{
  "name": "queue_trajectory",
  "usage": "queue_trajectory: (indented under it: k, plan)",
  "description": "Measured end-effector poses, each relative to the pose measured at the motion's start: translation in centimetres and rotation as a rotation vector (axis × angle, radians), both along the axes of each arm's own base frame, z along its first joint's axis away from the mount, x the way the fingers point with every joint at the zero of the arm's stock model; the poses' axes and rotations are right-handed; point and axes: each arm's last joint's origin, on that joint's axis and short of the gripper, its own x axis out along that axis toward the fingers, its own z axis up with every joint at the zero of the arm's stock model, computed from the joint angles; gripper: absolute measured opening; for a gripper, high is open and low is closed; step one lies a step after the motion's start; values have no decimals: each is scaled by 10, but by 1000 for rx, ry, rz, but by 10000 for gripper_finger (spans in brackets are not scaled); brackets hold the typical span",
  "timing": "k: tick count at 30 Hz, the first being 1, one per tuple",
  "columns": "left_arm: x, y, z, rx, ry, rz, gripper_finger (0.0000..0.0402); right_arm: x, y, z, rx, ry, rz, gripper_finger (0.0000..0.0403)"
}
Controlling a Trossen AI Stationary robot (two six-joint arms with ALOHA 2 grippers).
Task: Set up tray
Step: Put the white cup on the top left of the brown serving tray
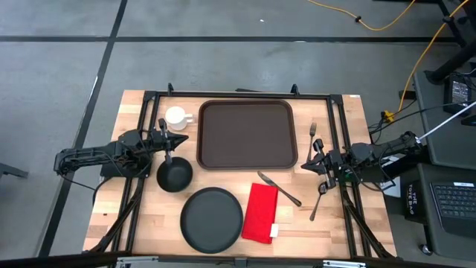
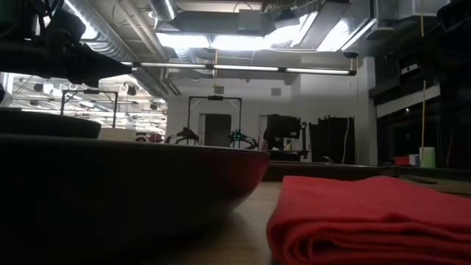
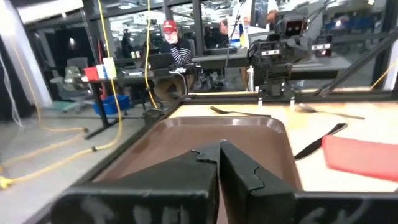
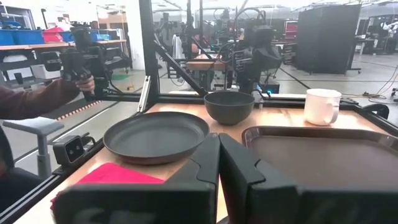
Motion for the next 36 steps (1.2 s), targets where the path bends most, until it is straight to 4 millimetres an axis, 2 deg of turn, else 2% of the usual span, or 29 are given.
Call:
queue_trajectory:
  k: [6,12,24,29,33,36]
  plan:
    - [0,0,0,-21,-7,-12,3,0,0,0,-21,-4,-1,13]
    - [1,-2,-1,-25,0,-60,3,0,1,0,74,17,26,13]
    - [1,-6,-1,-26,2,-204,3,0,0,0,27,3,-15,13]
    - [1,-6,-1,-25,2,-201,3,0,-3,1,32,-8,-92,13]
    - [1,-5,-1,-49,-1,-189,3,0,-7,3,48,-24,-226,13]
    - [1,-5,-1,-51,2,-185,2,0,-10,5,-5,-46,-339,13]
